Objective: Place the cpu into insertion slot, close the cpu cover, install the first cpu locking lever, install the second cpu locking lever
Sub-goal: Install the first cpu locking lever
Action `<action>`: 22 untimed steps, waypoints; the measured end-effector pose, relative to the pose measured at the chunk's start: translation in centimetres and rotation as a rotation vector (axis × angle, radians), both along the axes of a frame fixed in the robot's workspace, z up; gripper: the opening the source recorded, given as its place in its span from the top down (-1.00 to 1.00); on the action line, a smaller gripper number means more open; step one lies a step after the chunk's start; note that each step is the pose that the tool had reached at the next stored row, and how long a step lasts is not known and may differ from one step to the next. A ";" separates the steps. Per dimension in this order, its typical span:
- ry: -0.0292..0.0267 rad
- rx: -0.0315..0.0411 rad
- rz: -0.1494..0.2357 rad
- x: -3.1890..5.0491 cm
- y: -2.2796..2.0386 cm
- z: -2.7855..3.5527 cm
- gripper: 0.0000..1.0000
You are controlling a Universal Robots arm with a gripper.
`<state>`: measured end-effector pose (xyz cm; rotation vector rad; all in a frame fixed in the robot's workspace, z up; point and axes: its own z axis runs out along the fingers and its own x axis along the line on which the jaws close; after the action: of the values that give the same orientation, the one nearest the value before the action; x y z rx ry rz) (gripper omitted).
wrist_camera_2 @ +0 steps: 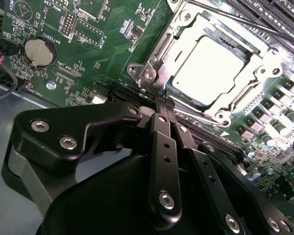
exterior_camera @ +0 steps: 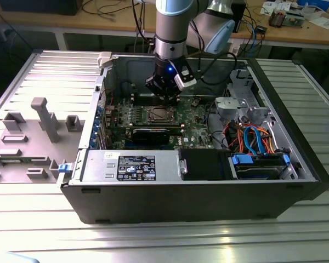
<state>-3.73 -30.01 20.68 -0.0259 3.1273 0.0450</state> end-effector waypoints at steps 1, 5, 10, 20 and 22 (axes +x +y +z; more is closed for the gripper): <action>0.0001 -0.0001 0.000 0.00 0.00 0.00 0.79; 0.0003 -0.0002 0.000 0.03 0.00 -0.11 0.79; 0.0005 -0.0003 0.000 0.11 -0.02 -0.24 0.79; 0.0004 -0.0001 0.000 0.12 -0.02 -0.19 0.79; 0.0005 -0.0002 0.000 0.12 -0.03 -0.28 0.79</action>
<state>-3.62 -30.04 20.40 -0.0256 3.1278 0.0447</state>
